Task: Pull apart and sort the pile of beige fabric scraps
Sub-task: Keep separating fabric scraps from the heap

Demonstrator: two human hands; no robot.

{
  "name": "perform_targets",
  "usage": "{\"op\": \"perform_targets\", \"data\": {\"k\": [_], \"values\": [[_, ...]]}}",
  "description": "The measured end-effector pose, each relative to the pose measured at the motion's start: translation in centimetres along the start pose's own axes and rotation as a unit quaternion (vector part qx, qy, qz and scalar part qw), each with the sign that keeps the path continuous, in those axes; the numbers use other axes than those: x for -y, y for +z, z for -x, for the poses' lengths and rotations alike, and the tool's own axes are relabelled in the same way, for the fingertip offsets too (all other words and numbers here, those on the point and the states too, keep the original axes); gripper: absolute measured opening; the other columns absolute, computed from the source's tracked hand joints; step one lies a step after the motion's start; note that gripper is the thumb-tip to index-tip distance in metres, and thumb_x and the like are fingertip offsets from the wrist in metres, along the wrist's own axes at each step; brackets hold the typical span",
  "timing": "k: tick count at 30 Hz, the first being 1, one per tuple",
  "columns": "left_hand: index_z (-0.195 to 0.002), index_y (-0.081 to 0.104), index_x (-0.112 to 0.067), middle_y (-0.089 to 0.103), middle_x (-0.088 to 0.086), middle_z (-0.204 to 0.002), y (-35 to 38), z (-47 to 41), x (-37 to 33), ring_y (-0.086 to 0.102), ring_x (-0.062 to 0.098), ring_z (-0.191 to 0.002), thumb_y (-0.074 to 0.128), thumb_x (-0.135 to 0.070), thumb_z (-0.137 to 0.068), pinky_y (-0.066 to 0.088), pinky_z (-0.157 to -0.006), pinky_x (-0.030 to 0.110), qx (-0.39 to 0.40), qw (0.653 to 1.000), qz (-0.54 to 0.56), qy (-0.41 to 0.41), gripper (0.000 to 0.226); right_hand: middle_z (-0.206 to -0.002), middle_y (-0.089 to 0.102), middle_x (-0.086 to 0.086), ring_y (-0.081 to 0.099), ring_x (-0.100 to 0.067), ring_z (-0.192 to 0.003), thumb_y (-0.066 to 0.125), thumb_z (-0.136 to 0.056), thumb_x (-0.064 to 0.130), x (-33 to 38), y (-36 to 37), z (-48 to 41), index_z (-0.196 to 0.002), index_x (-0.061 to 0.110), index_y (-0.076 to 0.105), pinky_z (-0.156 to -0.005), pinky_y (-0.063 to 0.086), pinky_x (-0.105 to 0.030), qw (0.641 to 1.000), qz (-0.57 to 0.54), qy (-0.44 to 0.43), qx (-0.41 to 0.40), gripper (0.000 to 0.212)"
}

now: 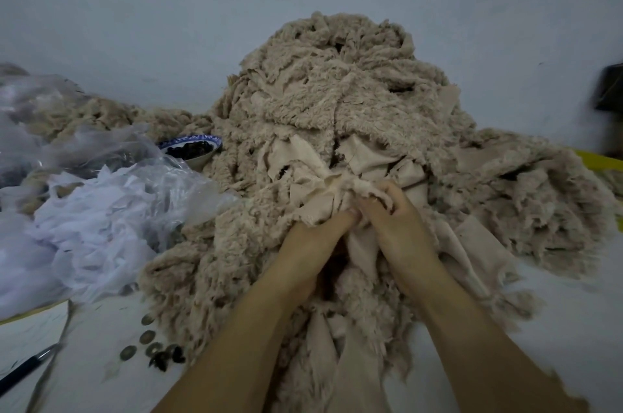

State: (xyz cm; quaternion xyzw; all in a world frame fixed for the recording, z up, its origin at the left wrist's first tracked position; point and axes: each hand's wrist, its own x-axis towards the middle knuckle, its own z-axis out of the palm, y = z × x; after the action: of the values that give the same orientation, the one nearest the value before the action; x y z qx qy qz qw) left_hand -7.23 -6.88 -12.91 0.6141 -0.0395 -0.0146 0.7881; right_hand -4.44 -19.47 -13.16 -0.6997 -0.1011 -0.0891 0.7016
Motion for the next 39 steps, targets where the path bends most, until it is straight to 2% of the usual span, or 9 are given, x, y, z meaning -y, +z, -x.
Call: {"op": "perform_targets", "data": {"k": [8, 16, 19, 24, 26, 30, 33, 36, 39], "values": [[-0.098, 0.081, -0.019, 0.075, 0.007, -0.102, -0.9, 0.6, -1.6, 0.072, 0.02, -0.091, 0.076, -0.033, -0.083, 0.06, -0.076, 0.033, 0.096, 0.981, 0.167, -0.017, 0.021, -0.06, 0.049, 0.003, 0.045, -0.012, -0.053, 0.048, -0.097, 0.009, -0.3, -3.5, -1.4, -0.08, 0.022, 0.047, -0.05, 0.036, -0.027, 0.952, -0.201, 0.098, -0.208, 0.021], [-0.123, 0.064, -0.007, 0.071, 0.011, -0.11, -3.4, -1.0, -1.7, 0.07, 0.021, -0.096, 0.062, -0.03, -0.084, 0.058, -0.09, 0.036, -0.051, 0.914, 0.401, 0.04, 0.045, -0.133, 0.047, 0.028, 0.045, 0.026, -0.107, 0.05, -0.095, 0.054, -0.1, -0.8, 0.2, -0.124, 0.055, 0.047, -0.079, 0.04, -0.01, 0.995, 0.095, -0.029, 0.01, 0.029], [-0.143, 0.051, -0.007, 0.057, 0.017, -0.14, -3.2, -0.9, -1.8, 0.058, 0.029, -0.124, 0.06, -0.034, -0.088, 0.044, -0.109, 0.044, -0.029, 0.914, 0.404, 0.029, 0.062, -0.123, 0.053, 0.037, 0.05, 0.02, -0.111, 0.054, -0.078, 0.073, 0.0, 0.5, 1.4, -0.121, 0.062, 0.05, -0.082, 0.043, -0.005, 0.975, 0.141, -0.041, 0.165, 0.045], [-0.108, 0.072, -0.004, 0.074, 0.011, -0.099, -4.6, -1.4, -2.1, 0.074, 0.021, -0.082, 0.05, -0.033, -0.1, 0.062, -0.065, 0.031, -0.044, 0.893, 0.445, 0.053, 0.038, -0.073, 0.05, 0.012, 0.047, -0.004, -0.071, 0.058, -0.097, 0.026, -0.6, 0.7, 0.5, -0.075, 0.025, 0.059, -0.061, 0.034, -0.019, 0.95, 0.264, -0.113, 0.121, 0.021], [-0.106, 0.071, -0.002, 0.076, 0.01, -0.089, -4.1, -1.5, -2.2, 0.074, 0.016, -0.073, 0.048, -0.024, -0.103, 0.061, -0.06, 0.028, -0.105, 0.92, 0.377, 0.035, 0.032, -0.064, 0.053, 0.01, 0.046, -0.004, -0.054, 0.055, -0.1, 0.022, 0.4, -0.2, 0.0, -0.075, 0.027, 0.064, -0.051, 0.036, -0.019, 1.0, 0.009, -0.008, 0.02, 0.027], [-0.115, 0.071, -0.013, 0.074, 0.01, -0.113, -1.3, -0.6, -0.1, 0.071, 0.017, -0.094, 0.073, -0.05, -0.082, 0.056, -0.086, 0.034, -0.123, 0.991, -0.052, -0.008, 0.05, -0.078, 0.069, -0.004, 0.063, -0.008, -0.061, 0.047, -0.103, 0.011, 1.1, -0.4, -0.4, -0.102, 0.017, 0.065, -0.048, 0.048, -0.019, 0.948, -0.309, 0.073, -0.009, 0.018], [-0.109, 0.075, -0.03, 0.075, -0.01, -0.107, -0.3, 0.2, 1.0, 0.068, 0.007, -0.103, 0.076, -0.071, -0.06, 0.053, -0.09, 0.02, 0.0, 0.985, -0.171, -0.03, 0.064, -0.091, 0.075, 0.004, 0.07, -0.012, -0.085, 0.057, -0.099, 0.032, 0.8, -0.4, -0.4, -0.105, 0.024, 0.071, -0.07, 0.056, -0.025, 0.971, -0.237, 0.042, 0.005, 0.018], [-0.087, 0.071, -0.047, 0.07, -0.031, -0.085, -0.9, -0.1, 1.1, 0.063, -0.013, -0.085, 0.074, -0.053, -0.078, 0.047, -0.067, 0.003, -0.089, 0.981, -0.174, 0.007, 0.011, -0.107, 0.069, 0.026, 0.065, 0.005, -0.1, 0.064, -0.082, 0.064, 0.1, -0.4, 0.3, -0.101, 0.055, 0.066, -0.08, 0.053, -0.013, 0.998, 0.022, -0.006, 0.065, 0.021], [-0.08, 0.073, -0.059, 0.073, -0.03, -0.09, -1.2, -0.2, 0.9, 0.068, -0.006, -0.093, 0.07, -0.055, -0.072, 0.053, -0.075, 0.011, -0.054, 0.989, -0.136, 0.036, 0.01, -0.114, 0.071, 0.017, 0.067, -0.006, -0.107, 0.064, -0.094, 0.042, -0.4, -0.2, -0.1, -0.119, 0.041, 0.064, -0.088, 0.055, -0.024, 0.998, 0.001, 0.031, 0.063, 0.026]]}}
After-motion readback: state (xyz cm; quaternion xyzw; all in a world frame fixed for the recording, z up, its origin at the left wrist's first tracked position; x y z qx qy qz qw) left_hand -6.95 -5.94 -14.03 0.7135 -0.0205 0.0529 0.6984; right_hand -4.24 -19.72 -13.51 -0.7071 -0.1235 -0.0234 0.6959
